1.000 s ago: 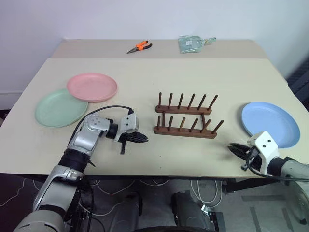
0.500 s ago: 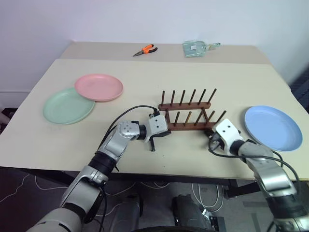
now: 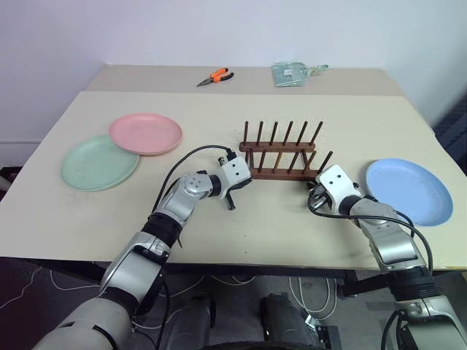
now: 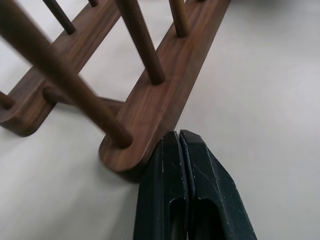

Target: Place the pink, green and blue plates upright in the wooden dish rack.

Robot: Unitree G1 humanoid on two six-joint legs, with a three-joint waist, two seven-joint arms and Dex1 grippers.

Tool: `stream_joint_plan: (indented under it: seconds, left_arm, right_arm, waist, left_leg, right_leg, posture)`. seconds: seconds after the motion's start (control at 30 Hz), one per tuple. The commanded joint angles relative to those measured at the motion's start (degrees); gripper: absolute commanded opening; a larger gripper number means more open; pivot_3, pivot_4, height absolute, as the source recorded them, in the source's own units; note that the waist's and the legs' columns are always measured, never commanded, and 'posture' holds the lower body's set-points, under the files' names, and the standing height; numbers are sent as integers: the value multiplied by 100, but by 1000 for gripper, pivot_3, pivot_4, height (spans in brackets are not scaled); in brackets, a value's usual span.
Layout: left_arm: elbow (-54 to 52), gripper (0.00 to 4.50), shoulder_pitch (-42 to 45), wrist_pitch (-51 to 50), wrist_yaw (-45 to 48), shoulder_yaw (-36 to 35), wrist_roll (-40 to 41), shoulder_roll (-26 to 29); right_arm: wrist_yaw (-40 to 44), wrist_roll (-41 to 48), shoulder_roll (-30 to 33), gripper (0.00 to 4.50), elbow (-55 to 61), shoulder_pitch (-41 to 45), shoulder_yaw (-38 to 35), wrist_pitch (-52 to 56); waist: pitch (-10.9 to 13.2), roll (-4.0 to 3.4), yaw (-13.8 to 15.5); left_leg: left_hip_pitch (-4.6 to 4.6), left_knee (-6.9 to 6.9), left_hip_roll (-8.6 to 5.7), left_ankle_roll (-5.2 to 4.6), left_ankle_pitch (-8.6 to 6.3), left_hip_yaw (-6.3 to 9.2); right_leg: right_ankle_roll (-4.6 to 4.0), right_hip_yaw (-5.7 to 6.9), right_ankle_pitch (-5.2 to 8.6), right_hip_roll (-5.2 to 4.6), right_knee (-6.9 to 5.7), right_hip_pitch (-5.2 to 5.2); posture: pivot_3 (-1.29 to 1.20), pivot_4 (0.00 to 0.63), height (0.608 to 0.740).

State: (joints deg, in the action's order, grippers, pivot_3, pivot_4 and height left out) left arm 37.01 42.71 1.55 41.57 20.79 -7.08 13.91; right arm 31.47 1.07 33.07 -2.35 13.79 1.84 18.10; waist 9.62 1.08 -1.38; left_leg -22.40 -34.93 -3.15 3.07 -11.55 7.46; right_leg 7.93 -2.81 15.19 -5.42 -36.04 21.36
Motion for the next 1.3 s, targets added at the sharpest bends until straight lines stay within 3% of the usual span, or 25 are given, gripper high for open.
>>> stream_joint_plan:
  seconds: [0.03,0.1,0.17,0.27,0.33,0.47,0.57,0.83,1.0,1.1,1.3]
  left_arm:
    - [-803,525,-415,77,474,-274,230,547]
    - [-1618,1271,-598,-286,813,-620,819,694]
    - [-2156,2314,-677,-782,731,-1004,1134,823]
    - [-2653,3802,-633,-1737,75,-2270,2046,883]
    - [-2641,3802,-444,-2113,-880,-3103,2301,859]
    - [-2445,3802,-68,-2823,-3064,-4184,2071,817]
    - [-2324,3802,175,-3562,-4417,-5339,2674,525]
    - [-2478,3802,135,-4469,-4920,-6106,3735,170]
    - [-1929,3802,308,-4476,-5407,-6573,4178,104]
    - [-1327,3024,470,-4323,-5456,-6746,4376,176]
    - [-818,46,651,-4119,-4905,-6554,4546,392]
  right_arm:
    - [636,499,251,2390,891,-399,-174,83]
    - [901,784,356,3398,1351,-594,-265,253]
    - [937,868,414,4482,1594,-677,-333,326]
    - [930,867,441,4500,1773,-682,-329,306]
    - [907,895,390,4500,1793,-647,-313,324]
    - [899,833,301,4500,1640,-521,-159,255]
    - [918,767,262,4500,1486,-394,-44,167]
    - [985,736,223,4500,1318,-223,50,58]
    - [858,642,209,4500,1259,-212,5,-39]
    - [712,578,179,4500,1284,-238,-51,-137]
    - [486,582,177,4500,1452,-344,-230,-208]
  waist:
    - [2,-2,-56]
    - [9,-6,-98]
    - [18,-11,-94]
    - [18,-11,-82]
    - [19,-10,-91]
    - [19,-9,-81]
    - [19,-6,-72]
    - [37,23,65]
    - [38,25,58]
    - [38,25,62]
    - [38,25,58]
  left_leg:
    - [-1,7,0,-1,-1,0]
    - [-7,22,1,-1,-1,1]
    - [-21,26,0,-1,-1,3]
    - [-78,1,-2,-2,0,13]
    - [-98,-9,-2,-2,0,21]
    - [-97,-8,-6,-2,0,17]
    - [-97,-10,-10,-2,0,18]
    - [-102,-13,-14,0,1,17]
    - [-101,-11,-13,1,0,16]
    - [-101,-12,-13,1,1,15]
    - [-102,-11,-13,2,1,12]
  right_leg:
    - [-1,-1,0,0,0,4]
    - [-8,-2,-2,-1,0,13]
    - [-10,-2,-1,-4,0,28]
    - [-10,0,-4,-5,-12,78]
    - [-10,3,-7,-5,-17,100]
    - [-8,6,-6,-4,-16,98]
    - [-4,6,-7,-5,-13,94]
    - [-2,8,-10,-5,-9,95]
    - [-3,7,-10,-5,-10,96]
    - [-4,8,-11,-4,-11,97]
    - [-4,7,-11,-4,-10,98]
  posture:
    - [0,150,740]
    - [0,150,740]
    - [0,150,740]
    - [0,150,740]
    - [0,150,740]
    - [0,150,740]
    - [0,150,740]
    - [0,150,740]
    - [0,150,740]
    - [0,150,740]
    - [0,150,740]
